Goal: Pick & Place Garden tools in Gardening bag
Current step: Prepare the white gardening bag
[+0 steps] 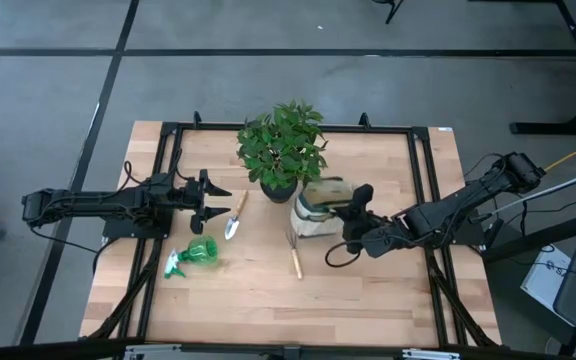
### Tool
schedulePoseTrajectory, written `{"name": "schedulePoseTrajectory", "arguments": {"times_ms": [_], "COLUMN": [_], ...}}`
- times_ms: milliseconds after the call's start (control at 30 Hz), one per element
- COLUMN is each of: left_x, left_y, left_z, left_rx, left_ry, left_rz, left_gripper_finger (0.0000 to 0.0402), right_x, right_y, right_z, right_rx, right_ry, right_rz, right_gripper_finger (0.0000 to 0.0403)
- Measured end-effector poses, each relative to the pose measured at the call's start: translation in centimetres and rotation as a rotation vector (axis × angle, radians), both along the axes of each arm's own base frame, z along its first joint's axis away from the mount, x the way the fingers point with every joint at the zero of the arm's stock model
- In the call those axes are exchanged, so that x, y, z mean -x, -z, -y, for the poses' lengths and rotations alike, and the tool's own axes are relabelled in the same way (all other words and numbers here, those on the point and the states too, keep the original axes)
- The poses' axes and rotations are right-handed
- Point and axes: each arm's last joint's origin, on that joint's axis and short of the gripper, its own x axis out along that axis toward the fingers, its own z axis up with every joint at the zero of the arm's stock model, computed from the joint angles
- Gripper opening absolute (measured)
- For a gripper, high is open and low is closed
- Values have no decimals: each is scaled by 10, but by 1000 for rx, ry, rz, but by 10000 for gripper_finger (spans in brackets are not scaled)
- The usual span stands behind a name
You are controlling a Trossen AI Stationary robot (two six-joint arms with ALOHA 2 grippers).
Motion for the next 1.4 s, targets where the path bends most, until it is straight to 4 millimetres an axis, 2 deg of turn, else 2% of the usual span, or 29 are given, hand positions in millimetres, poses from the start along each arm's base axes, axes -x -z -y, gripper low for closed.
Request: {"name": "schedulePoseTrajectory", "arguments": {"times_ms": [233,500,667,800,1033,1133,1400], "left_x": [0,0,0,0,0,0,0], "left_y": [0,0,0,0,0,0,0], "left_z": [0,0,0,0,0,0,0], "left_rx": [0,0,0,0,0,0,0], "left_ry": [0,-1,0,0,0,-1,0], "left_rz": [0,0,0,0,0,0,0], "left_gripper_finger": [224,224,224,224,224,224,224], "right_x": [-2,-12,-18,-20,-21,-21,-22], "right_y": [4,23,30,30,32,32,31], "right_z": [-3,-8,-14,-17,-22,-24,-25], "right_rx": [-10,62,40,-73,-391,-514,-686], "right_ry": [-69,-96,-92,-70,-77,-50,35], "right_rz": [-47,-132,-109,-56,-28,-17,53], "right_gripper_finger": [3,3,3,3,13,31,91]}}
